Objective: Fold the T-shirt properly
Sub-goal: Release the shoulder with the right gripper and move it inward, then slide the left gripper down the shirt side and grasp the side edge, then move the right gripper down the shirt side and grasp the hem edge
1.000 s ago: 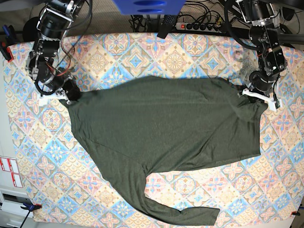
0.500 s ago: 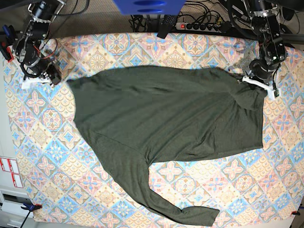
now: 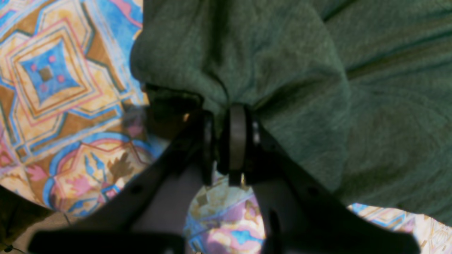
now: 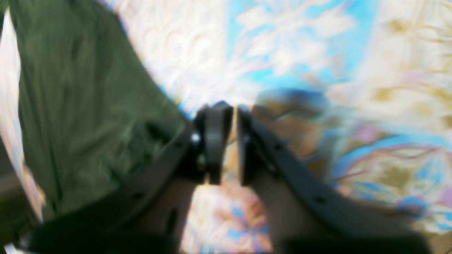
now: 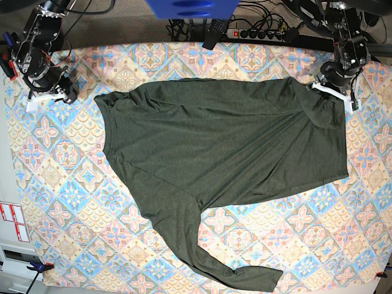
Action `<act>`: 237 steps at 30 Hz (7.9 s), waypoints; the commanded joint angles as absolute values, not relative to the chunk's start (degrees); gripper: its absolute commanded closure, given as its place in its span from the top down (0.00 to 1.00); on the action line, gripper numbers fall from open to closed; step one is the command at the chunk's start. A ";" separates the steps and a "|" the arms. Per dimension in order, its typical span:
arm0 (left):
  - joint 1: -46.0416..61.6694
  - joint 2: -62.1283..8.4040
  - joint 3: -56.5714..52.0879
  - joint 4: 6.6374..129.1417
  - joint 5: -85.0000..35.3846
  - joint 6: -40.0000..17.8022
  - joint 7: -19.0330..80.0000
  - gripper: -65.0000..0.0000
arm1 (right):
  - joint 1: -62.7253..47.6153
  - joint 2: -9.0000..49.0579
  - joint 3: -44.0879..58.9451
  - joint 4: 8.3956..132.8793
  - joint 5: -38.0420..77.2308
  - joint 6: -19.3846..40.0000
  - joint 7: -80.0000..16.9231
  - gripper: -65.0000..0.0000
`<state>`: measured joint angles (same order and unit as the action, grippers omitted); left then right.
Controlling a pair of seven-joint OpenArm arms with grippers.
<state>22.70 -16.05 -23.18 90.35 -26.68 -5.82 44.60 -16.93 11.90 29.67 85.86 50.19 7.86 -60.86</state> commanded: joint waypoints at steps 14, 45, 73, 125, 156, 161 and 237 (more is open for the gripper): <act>22.46 -20.35 -23.16 91.30 -22.20 -5.85 39.96 0.00 | -15.52 18.15 7.96 98.51 51.38 8.48 -60.70 0.27; 29.05 -24.22 -20.26 94.37 -21.67 -5.58 40.04 0.57 | -13.85 20.26 -11.38 102.55 19.65 8.40 -61.05 0.50; -11.47 -24.22 -23.25 66.33 -21.67 -5.58 44.62 0.57 | -12.70 19.38 -10.86 108.18 19.82 8.40 -60.62 0.50; -25.45 -24.13 -15.60 31.60 -22.02 -5.49 19.03 0.57 | -12.79 19.38 -9.63 110.29 19.91 8.22 -60.70 0.50; -21.76 -18.07 -8.40 35.47 -22.11 -15.43 19.21 0.00 | -12.62 18.15 -9.27 110.11 19.91 8.22 -60.62 0.50; -21.67 -18.15 -8.22 35.47 -22.20 -15.96 19.21 0.00 | -12.53 17.45 -9.27 109.85 19.91 8.22 -60.62 0.50; -17.36 -20.53 -11.12 43.47 -21.93 -11.82 18.77 0.00 | -3.74 18.59 -11.03 104.92 20.09 8.22 -59.12 0.50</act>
<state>-15.94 -19.88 -11.05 42.61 -21.76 -11.73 19.46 -3.84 18.22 -11.00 104.36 19.70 7.88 -58.81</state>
